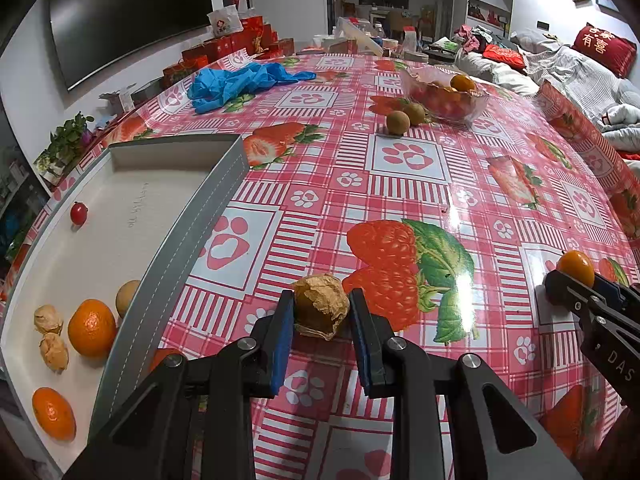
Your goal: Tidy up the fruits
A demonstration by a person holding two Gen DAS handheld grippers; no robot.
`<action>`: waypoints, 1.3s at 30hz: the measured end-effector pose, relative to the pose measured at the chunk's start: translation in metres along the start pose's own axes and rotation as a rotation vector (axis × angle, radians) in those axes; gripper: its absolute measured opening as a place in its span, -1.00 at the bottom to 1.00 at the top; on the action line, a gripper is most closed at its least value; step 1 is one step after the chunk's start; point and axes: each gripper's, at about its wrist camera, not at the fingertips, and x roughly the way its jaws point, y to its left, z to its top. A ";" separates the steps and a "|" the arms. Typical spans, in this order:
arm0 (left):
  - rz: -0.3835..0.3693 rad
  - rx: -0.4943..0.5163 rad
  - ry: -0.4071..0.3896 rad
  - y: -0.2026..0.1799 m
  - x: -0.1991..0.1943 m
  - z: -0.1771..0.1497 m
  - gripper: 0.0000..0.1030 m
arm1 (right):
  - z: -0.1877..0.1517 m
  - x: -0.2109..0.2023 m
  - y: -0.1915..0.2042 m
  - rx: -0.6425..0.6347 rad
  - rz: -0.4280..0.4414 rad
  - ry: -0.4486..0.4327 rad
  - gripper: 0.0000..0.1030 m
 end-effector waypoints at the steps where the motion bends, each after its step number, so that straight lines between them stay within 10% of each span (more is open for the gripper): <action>1: 0.000 0.000 0.000 0.000 0.000 0.000 -0.44 | 0.000 0.000 0.000 0.000 0.000 0.000 -0.27; 31: -0.008 -0.003 0.009 0.002 0.001 0.002 -0.44 | 0.001 0.002 0.003 -0.021 -0.007 0.010 -0.23; 39: -0.077 -0.048 0.064 0.013 -0.007 0.000 -0.44 | 0.010 -0.001 -0.016 0.073 0.114 0.098 -0.28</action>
